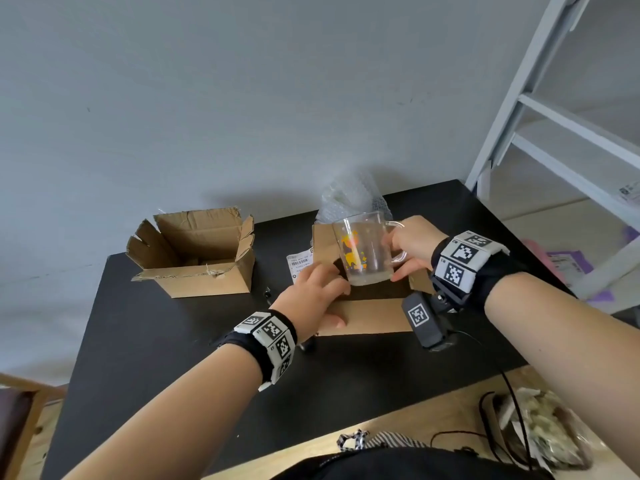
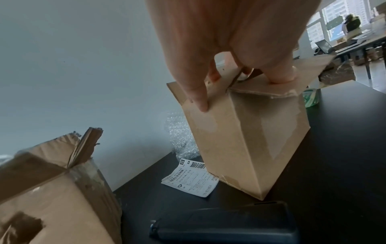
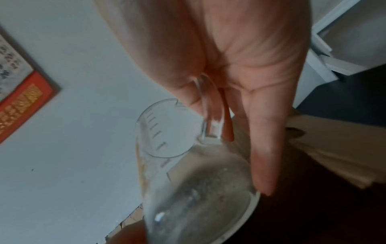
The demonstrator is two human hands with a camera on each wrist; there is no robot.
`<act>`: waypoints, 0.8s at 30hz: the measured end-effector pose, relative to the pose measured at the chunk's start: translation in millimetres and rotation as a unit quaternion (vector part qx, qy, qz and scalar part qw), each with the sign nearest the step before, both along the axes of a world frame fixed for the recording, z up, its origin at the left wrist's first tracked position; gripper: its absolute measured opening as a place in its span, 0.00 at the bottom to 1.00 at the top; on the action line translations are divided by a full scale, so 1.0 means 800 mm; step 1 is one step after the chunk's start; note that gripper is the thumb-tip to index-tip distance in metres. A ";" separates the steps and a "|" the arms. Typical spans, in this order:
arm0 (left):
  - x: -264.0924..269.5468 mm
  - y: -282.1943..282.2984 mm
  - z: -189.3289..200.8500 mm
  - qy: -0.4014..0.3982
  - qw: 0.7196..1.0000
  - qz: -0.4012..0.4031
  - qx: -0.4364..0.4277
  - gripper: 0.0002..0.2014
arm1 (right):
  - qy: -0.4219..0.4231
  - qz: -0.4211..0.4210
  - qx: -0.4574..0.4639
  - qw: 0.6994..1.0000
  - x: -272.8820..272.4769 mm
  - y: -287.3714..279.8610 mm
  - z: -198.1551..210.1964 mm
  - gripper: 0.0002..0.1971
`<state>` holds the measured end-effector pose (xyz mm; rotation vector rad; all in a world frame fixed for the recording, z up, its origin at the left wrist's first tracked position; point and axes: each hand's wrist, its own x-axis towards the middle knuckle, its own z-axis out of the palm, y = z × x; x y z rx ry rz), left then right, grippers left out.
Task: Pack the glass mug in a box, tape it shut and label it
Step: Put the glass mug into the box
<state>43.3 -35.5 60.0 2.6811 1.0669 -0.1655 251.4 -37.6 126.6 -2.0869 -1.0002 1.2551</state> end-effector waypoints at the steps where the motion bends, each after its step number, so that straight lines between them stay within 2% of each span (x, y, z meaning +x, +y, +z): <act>1: -0.001 0.000 0.002 -0.022 1.000 0.012 -0.001 0.28 | -0.039 0.022 -0.011 0.999 -0.001 -0.003 0.007 0.20; 3: -0.003 -0.001 0.004 -0.050 0.998 0.025 0.004 0.29 | -0.191 0.107 -0.025 0.975 0.008 -0.004 0.006 0.22; 5: -0.005 -0.002 0.003 -0.068 0.997 0.027 0.008 0.29 | -0.244 0.113 -0.031 0.963 0.011 -0.005 0.007 0.14; 9: -0.006 -0.004 -0.001 -0.087 0.996 0.027 0.007 0.29 | -0.355 0.130 -0.032 0.925 0.010 -0.016 0.003 0.14; 12: -0.006 -0.004 -0.002 -0.097 0.995 0.033 0.004 0.29 | -0.387 0.139 -0.026 0.911 0.006 -0.019 -0.007 0.13; 15: -0.006 -0.005 -0.004 -0.097 0.995 0.033 0.003 0.29 | -0.418 0.185 -0.011 0.889 -0.006 -0.021 -0.016 0.11; 18: -0.006 -0.008 -0.008 -0.091 0.995 0.029 0.011 0.28 | -0.433 0.239 -0.035 0.869 -0.012 -0.023 -0.028 0.09; 24: -0.001 -0.012 -0.012 -0.084 0.996 0.033 0.016 0.28 | -0.463 0.278 -0.048 0.840 -0.010 -0.038 -0.046 0.05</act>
